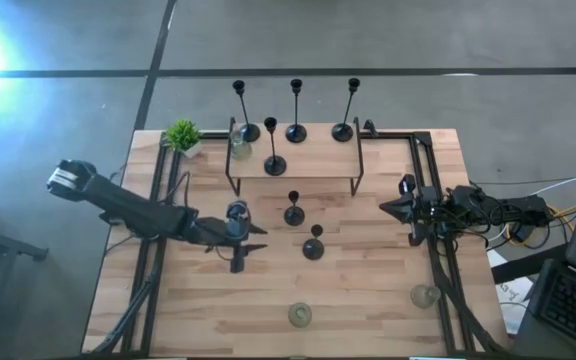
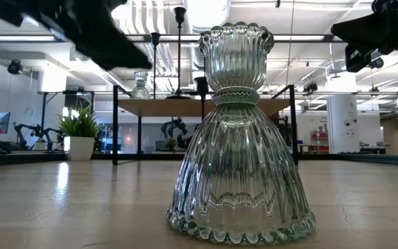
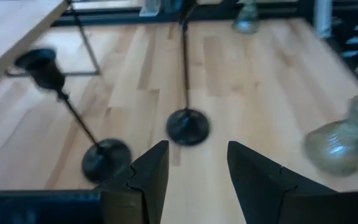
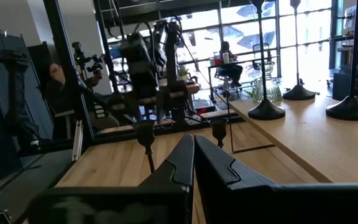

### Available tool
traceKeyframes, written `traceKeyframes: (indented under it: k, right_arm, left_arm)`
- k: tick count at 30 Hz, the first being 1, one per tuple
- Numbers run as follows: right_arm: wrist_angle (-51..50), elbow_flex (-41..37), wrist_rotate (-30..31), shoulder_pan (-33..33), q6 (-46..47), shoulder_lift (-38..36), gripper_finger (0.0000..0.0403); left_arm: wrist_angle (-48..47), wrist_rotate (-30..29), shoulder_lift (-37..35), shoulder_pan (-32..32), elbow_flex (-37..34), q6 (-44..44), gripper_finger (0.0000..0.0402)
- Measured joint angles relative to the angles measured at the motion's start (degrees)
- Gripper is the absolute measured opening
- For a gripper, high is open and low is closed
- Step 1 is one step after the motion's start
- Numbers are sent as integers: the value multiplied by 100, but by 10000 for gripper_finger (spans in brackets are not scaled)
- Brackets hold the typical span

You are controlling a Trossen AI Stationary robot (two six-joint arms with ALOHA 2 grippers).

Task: Pick & Place candle stick holders
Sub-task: Put the green candle holder on the shelf

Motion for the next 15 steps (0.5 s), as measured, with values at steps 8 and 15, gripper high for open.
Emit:
traceKeyframes:
  k: [8,15]
  right_arm:
    - [0,0,0,-1,0,0,8]
    - [0,0,2,-2,4,0,8]
  left_arm:
    - [1016,-54,337,0,-669,181,166]
    - [1358,1447,517,9,-707,474,165]
